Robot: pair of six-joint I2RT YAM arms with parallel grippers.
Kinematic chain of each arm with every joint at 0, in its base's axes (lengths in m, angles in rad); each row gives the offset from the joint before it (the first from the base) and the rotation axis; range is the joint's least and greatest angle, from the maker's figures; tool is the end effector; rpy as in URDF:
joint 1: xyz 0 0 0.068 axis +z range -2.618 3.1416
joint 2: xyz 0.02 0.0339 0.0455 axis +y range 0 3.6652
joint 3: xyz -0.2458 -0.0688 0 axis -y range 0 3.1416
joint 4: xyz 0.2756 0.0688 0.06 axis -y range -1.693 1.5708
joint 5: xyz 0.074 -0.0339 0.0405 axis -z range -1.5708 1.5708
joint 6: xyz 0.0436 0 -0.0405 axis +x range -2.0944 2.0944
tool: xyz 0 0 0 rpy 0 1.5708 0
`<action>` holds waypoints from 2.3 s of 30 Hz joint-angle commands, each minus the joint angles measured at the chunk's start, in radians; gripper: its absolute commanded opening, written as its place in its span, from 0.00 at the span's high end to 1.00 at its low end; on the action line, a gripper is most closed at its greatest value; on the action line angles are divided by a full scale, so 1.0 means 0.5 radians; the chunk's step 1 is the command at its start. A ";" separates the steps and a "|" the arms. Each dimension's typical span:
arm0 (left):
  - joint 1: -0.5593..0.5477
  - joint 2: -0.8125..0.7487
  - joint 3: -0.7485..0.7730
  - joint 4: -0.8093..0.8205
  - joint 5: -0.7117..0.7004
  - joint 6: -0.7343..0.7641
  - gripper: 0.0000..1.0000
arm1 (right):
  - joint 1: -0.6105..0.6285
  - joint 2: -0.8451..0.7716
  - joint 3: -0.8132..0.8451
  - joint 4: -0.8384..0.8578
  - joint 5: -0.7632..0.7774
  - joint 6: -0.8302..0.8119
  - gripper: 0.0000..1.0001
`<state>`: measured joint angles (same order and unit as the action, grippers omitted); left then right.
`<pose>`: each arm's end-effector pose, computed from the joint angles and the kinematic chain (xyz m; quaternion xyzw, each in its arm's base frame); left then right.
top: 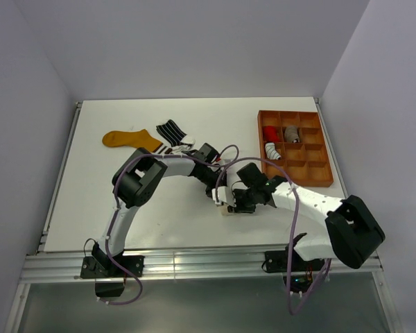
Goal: Roll the socks
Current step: Roll the sock at the center of the board.
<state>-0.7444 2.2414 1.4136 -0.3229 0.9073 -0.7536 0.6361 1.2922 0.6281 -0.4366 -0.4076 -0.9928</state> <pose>0.3037 -0.3264 0.0516 -0.0873 -0.8795 0.4415 0.1546 0.1973 0.1672 0.1255 -0.7251 0.6193 0.1532 0.2594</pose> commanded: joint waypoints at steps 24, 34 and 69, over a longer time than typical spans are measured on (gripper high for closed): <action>0.179 -0.718 -0.980 1.139 -1.112 -0.481 0.59 | -0.456 0.867 0.753 -0.860 -0.461 -0.131 0.82; 0.182 -1.178 -1.413 1.548 -1.327 -0.230 0.58 | -0.548 1.216 1.063 -1.148 -0.535 -0.193 0.82; -0.426 -0.872 -1.029 1.244 -1.483 0.679 0.50 | -0.646 1.677 1.499 -1.474 -0.611 -0.088 0.81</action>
<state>-0.9524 1.7844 0.8886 0.3164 0.1684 -0.4305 0.3275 2.0945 1.3590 -1.2205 -0.8062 -1.0340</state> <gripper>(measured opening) 0.516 0.310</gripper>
